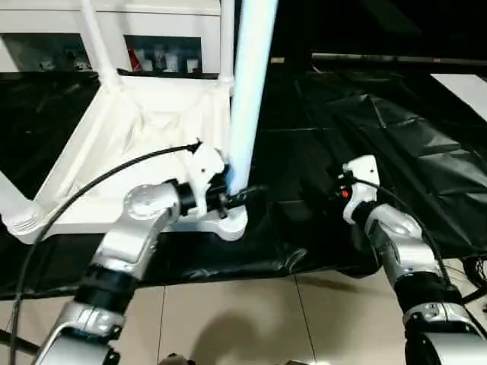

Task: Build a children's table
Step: Rotate table base

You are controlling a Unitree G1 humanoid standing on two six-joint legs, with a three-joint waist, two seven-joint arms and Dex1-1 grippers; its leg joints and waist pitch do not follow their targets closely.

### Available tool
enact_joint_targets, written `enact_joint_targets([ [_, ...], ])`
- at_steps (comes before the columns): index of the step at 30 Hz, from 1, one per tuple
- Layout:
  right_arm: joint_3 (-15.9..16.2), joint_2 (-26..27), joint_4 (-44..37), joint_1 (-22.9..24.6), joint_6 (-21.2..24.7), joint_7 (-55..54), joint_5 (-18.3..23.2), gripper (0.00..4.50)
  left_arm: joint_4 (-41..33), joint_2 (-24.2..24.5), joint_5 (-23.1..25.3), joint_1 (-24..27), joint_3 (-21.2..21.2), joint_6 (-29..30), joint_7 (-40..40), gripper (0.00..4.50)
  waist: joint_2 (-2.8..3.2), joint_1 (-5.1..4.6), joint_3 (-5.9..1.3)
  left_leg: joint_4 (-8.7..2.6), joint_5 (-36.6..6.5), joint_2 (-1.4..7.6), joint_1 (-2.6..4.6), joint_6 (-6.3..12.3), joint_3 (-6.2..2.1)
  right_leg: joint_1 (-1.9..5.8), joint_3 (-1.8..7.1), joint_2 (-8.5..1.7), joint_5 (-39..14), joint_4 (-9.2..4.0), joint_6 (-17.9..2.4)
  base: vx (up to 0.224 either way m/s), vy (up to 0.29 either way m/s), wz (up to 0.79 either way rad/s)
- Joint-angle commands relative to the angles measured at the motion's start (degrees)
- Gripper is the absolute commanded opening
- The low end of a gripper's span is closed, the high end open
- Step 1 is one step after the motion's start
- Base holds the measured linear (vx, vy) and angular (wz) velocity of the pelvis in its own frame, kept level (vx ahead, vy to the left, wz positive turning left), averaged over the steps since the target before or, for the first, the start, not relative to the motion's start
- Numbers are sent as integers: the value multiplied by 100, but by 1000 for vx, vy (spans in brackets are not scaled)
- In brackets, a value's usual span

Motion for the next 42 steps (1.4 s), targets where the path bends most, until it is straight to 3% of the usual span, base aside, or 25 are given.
enact_joint_targets([
  [1,30,-49,-244,138,156,-34,29,397,183,-22,-84,272,114,366,52,242,71,11,-353,-428,-2050,115,144,-122,-71,231,177,-221,-1365,-476,-1142,0,0,0],
  [5,63,-12,-447,237,263,-115,35,397,-281,154,-371,497,54,547,-313,242,77,19,-373,-432,-1988,124,144,-108,-84,230,181,-235,-1430,-484,-1107,0,0,0],
  [8,94,-24,-530,294,314,-120,19,397,-166,395,-170,517,-65,313,-465,242,89,22,-368,-434,-1894,118,148,-77,-73,219,184,-223,-1353,-485,-1084,0,0,0],
  [10,108,-50,-565,335,344,-104,14,397,62,380,-354,387,179,301,-538,242,88,24,-371,-433,-1852,115,153,-107,-67,224,188,-225,-1315,-475,-1072,0,0,0],
  [13,107,-75,-558,348,357,-84,10,388,196,372,-595,263,389,400,-745,273,82,27,-369,-430,-1847,106,158,-129,-60,221,190,-225,-1326,-477,-1079,0,0,0],
  [20,148,-162,-559,381,380,-48,18,388,-160,593,-1081,318,349,978,-1253,327,91,39,-379,-419,-1656,110,150,-105,-57,250,189,-231,-1028,-432,-1211,0,0,0],
  [32,168,-330,-646,503,332,153,70,388,-160,1308,-1144,503,665,1104,-1638,425,128,23,-373,-417,-1716,105,165,-115,-57,255,186,-213,-1075,-429,-1200,0,0,0],
  [37,141,-392,-892,647,256,-77,-29,388,-145,1630,-1172,909,1263,981,-1330,425,166,18,-373,-416,-1763,102,177,-150,-58,252,183,-203,-1021,-425,-1230,0,0,0],
  [38,149,-393,-993,697,262,-216,-104,388,-165,1641,-1174,1016,1429,922,-1175,425,216,22,-369,-421,-1784,102,173,-171,-68,253,180,-203,-1010,-410,-1221,0,0,0],
  [39,147,-377,-1098,731,399,-369,-154,388,-212,1610,-1117,1162,1655,774,-857,425,182,10,-365,-419,-1773,106,158,-174,-67,264,180,-199,-968,-418,-1204,0,0,0],
  [42,113,-175,-1707,965,585,-855,-256,388,-679,1362,-812,1682,2296,902,564,425,189,2,-344,-433,-1941,127,167,-175,-70,244,176,-188,-1153,-434,-1130,0,0,0],
])
